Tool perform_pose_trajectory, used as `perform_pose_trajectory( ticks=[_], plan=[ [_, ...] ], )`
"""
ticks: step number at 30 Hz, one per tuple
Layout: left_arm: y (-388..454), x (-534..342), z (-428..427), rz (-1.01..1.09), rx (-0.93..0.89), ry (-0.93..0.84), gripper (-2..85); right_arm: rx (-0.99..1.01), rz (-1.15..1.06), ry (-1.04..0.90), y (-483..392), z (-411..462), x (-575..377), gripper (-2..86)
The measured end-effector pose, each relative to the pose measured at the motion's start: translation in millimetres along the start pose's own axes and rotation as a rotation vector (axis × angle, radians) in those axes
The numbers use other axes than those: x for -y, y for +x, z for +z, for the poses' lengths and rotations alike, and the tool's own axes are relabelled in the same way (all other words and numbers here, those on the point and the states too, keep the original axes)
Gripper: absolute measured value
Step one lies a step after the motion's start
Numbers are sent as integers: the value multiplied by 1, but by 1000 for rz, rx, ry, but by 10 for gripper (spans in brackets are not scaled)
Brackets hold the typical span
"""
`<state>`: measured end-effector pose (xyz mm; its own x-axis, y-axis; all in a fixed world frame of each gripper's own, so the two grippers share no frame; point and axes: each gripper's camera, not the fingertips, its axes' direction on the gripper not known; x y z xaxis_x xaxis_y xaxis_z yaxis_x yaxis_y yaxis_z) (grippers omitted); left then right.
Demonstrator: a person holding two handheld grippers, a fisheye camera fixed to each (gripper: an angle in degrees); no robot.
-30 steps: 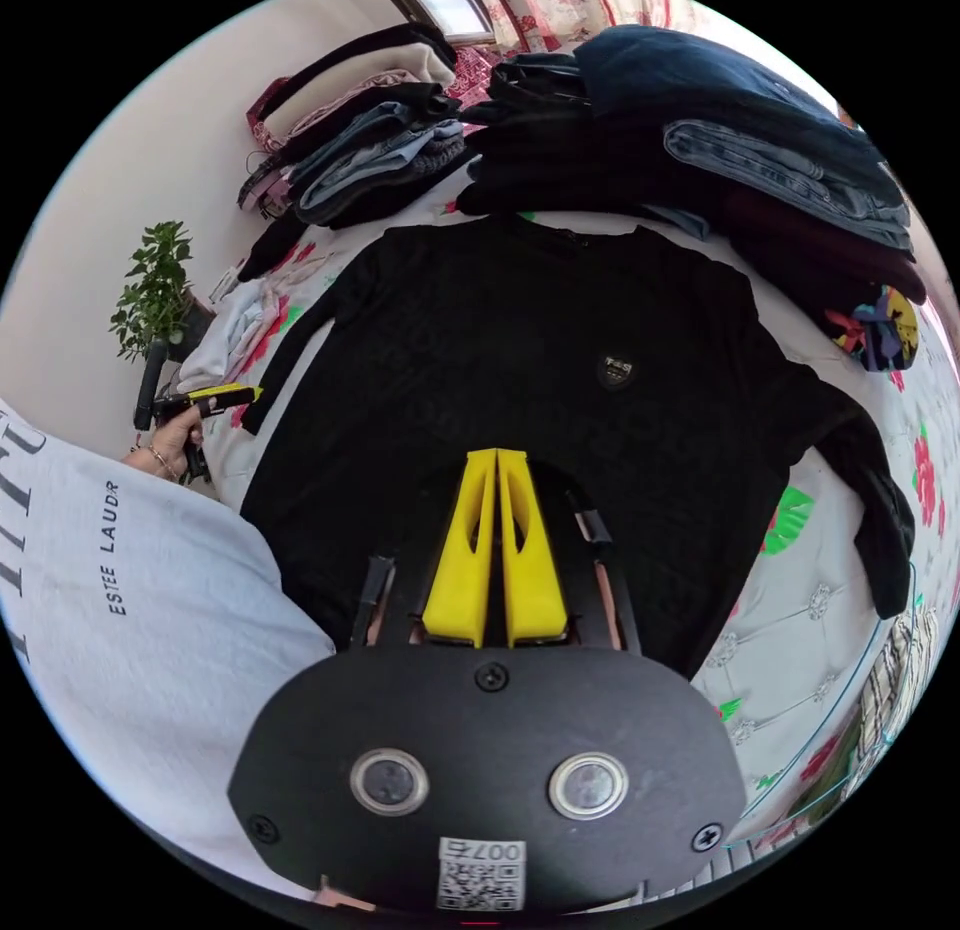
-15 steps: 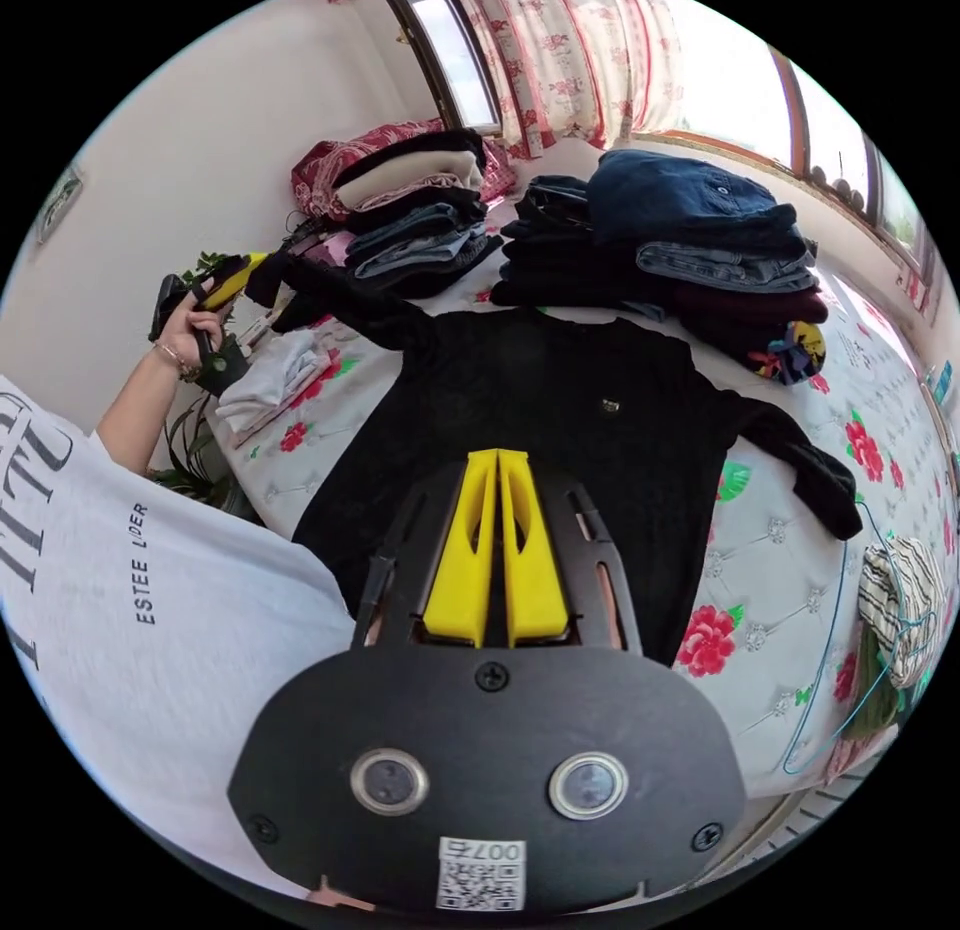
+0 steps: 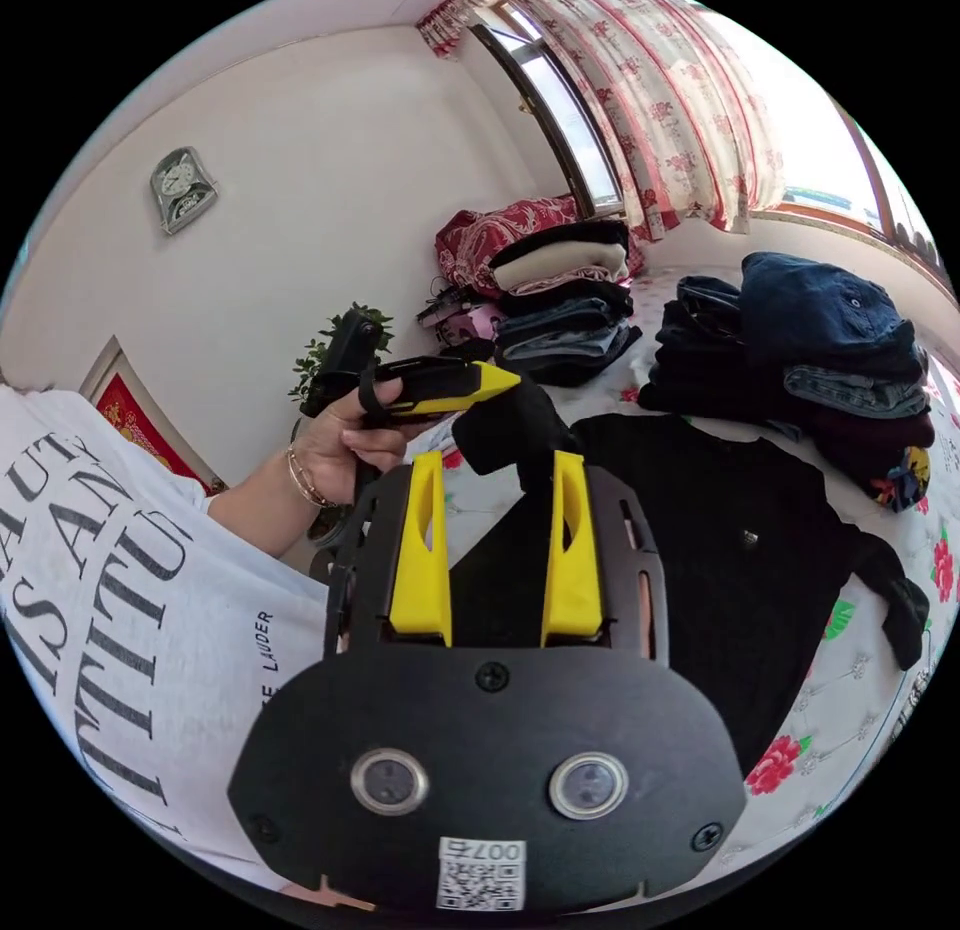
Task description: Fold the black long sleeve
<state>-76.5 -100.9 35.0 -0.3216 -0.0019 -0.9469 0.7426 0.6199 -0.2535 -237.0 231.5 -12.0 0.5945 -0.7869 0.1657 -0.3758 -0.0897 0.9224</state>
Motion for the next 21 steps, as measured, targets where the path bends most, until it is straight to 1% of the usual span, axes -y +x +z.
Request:
perform_pose_trajectory(
  ticks=[2,4,8,11,13,14,16,18,21],
  plan=[
    [12,-1,11,38,7,-27,9,-19,-12,-21,-5,-1,5,64],
    [27,-1,23,98,8,-62,16,-164,-35,-40,-13,-8,7,32],
    [44,-6,31,195,36,-66,26,-281,-64,33,-12,-47,3,15],
    [38,-19,37,232,209,-81,42,-366,14,64,10,-86,-23,13],
    [11,-34,51,194,367,-162,51,-421,169,18,42,-105,-62,20],
    [2,-38,55,172,393,-192,53,-437,212,3,50,-107,-73,22],
    [-37,-53,73,67,451,-288,58,-506,426,-109,88,-108,-119,34],
    [-60,-59,85,12,472,-334,60,-518,550,-180,106,-108,-146,42],
    [-84,-57,104,-4,548,-383,66,-520,600,-177,109,-112,-163,50]
  ],
)
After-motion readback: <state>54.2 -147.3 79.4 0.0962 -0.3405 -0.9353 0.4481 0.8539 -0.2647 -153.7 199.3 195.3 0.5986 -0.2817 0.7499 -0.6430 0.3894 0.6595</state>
